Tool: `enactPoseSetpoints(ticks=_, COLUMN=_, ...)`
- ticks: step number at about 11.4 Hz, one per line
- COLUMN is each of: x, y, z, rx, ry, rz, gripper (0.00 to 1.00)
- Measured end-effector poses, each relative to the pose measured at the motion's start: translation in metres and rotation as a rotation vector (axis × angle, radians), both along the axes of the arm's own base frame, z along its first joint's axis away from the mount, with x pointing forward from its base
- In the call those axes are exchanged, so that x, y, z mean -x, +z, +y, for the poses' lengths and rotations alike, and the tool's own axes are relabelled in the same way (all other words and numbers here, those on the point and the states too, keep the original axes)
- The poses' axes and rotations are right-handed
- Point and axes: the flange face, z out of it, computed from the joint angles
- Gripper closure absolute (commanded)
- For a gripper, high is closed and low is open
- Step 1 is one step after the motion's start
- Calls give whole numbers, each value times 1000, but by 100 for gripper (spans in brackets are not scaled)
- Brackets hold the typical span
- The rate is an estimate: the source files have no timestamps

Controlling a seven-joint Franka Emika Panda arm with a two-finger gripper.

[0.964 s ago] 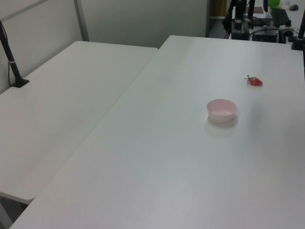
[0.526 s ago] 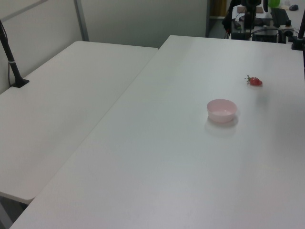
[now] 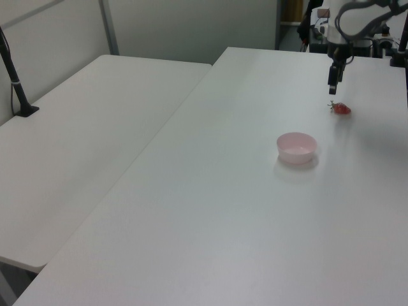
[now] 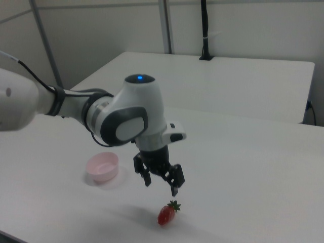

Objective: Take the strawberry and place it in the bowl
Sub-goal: 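Move the open gripper over the red strawberry and lower it, then close the gripper on the red strawberry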

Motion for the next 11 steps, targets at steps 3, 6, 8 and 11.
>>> enactPoseSetpoints(ticks=3, x=18, y=-46, z=-14, rx=-23, ry=-42, rz=56, gripper=0)
enactPoseSetpoints(ticks=6, x=17, y=-69, z=-19, rx=-26, ry=-109, rz=71, gripper=47)
enactPoseSetpoints(ticks=8, x=16, y=-72, z=-19, rx=-24, ry=-141, rz=69, gripper=70)
enactPoseSetpoints(ticks=11, x=14, y=-69, z=-19, rx=-18, ry=-198, rz=60, gripper=71)
